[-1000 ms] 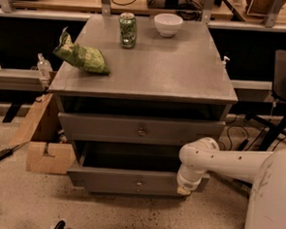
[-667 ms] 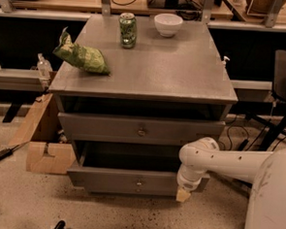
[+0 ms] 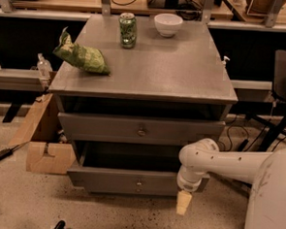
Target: Open middle drawer
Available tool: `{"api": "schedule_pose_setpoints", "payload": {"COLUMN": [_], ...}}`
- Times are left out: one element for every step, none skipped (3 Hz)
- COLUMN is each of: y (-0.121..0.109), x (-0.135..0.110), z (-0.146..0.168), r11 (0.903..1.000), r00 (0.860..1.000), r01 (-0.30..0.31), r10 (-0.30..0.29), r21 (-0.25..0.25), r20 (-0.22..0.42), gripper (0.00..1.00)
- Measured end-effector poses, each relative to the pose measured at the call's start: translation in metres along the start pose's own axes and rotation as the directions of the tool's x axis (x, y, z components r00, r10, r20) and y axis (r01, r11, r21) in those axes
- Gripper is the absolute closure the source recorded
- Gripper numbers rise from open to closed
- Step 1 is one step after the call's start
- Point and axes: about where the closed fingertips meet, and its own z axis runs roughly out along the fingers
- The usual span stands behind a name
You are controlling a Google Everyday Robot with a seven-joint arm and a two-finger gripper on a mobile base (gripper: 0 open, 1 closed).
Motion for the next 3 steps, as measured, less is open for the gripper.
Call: {"api": "schedule_pose_setpoints", "payload": {"y": [-0.009, -0.035, -0.032], "x": [-0.006, -0.037, -0.034], "z": [-0.001, 0.003, 0.004], "r11": [0.9996, 0.9926, 0.9939], "r00": [1.000, 0.993, 0.994], "r01": [0.026, 0.116, 0.104], "r10": [-0.026, -0.115, -0.104], "r21": [-0.005, -0.036, -0.034], "r20": [-0.001, 0.017, 0.017], "gripper": [0.00, 0.00, 0.00]}}
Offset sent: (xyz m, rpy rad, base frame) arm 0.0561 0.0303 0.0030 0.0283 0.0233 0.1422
